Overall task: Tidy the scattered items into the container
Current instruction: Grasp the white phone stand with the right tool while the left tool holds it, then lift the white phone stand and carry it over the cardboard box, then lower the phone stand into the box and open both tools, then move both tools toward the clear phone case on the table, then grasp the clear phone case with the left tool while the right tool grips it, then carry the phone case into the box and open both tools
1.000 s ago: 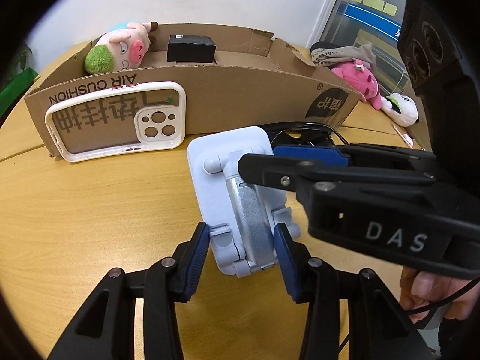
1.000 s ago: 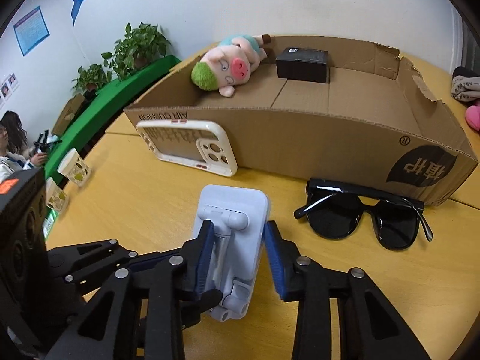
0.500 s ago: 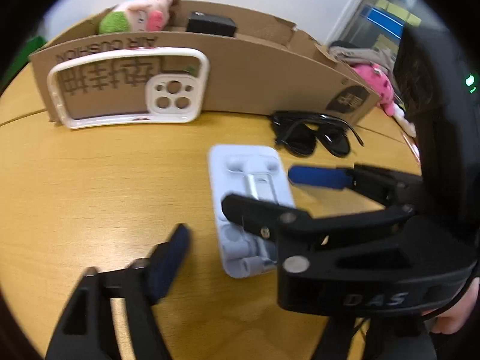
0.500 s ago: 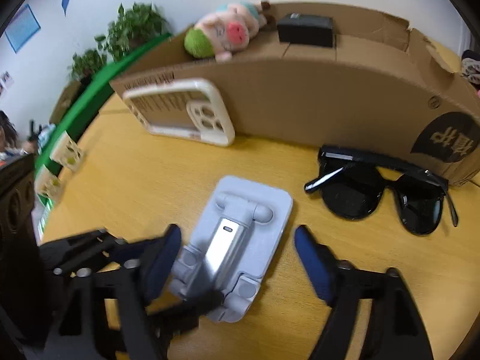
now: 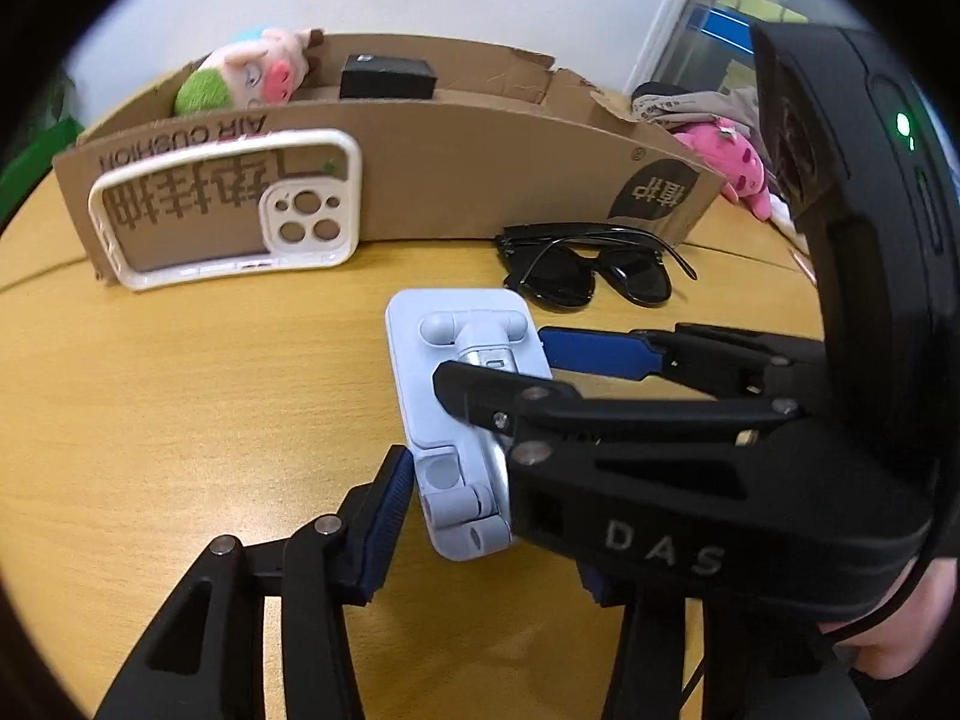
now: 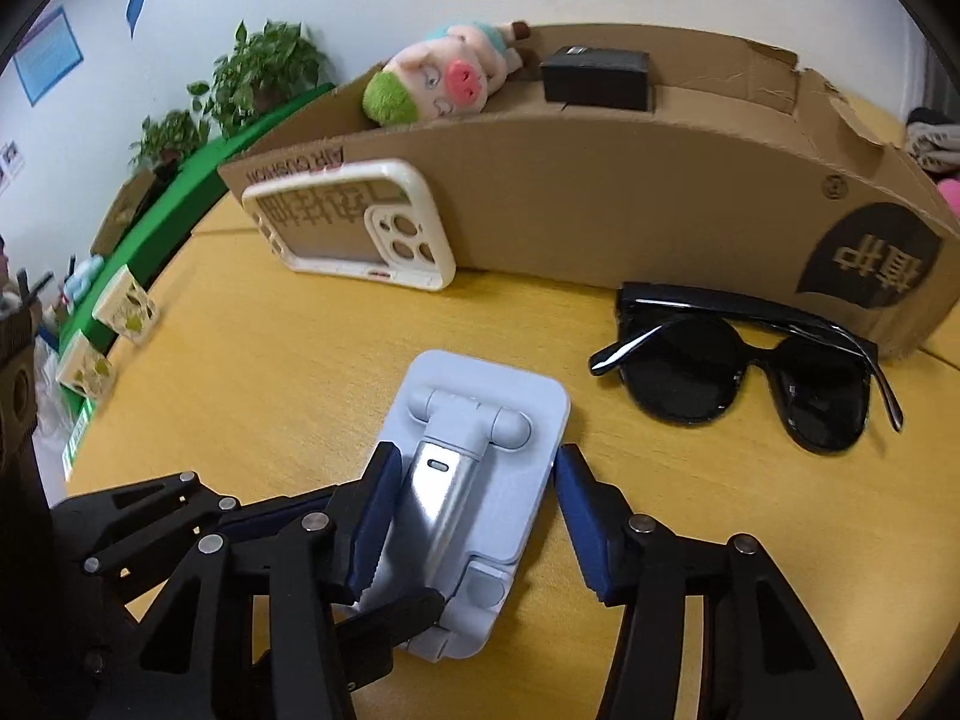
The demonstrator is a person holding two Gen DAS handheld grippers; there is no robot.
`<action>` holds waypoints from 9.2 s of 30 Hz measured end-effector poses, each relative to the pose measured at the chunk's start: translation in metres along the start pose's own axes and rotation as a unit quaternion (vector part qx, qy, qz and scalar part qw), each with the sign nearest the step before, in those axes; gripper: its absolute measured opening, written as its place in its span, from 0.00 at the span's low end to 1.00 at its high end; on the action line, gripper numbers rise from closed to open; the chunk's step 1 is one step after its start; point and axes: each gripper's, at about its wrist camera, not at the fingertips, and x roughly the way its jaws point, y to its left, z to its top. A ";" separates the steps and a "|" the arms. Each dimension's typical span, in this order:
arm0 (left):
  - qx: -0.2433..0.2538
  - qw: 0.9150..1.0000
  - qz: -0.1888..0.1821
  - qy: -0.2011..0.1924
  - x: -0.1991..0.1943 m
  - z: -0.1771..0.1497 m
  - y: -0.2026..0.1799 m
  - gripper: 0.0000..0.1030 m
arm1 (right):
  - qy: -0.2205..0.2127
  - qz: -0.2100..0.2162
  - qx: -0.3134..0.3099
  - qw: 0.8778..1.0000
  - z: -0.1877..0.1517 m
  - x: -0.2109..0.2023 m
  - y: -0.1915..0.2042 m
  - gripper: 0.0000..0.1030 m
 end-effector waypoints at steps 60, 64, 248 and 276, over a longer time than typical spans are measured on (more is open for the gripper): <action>-0.055 0.998 -0.011 -0.006 -0.047 0.070 0.108 0.75 | -0.033 0.045 -0.070 0.996 0.045 -0.079 -0.084 0.88; -0.060 0.998 -0.019 -0.023 -0.058 0.074 0.111 0.75 | -0.052 0.062 -0.068 0.994 0.068 -0.089 -0.082 0.88; 0.368 0.925 -0.012 0.096 -0.007 -0.009 0.081 0.98 | 0.096 0.097 -0.344 0.929 0.015 0.019 0.031 0.93; 0.461 0.885 -0.035 -0.057 -0.157 0.079 0.045 0.84 | -0.013 0.070 -0.475 0.877 0.082 -0.118 0.033 0.85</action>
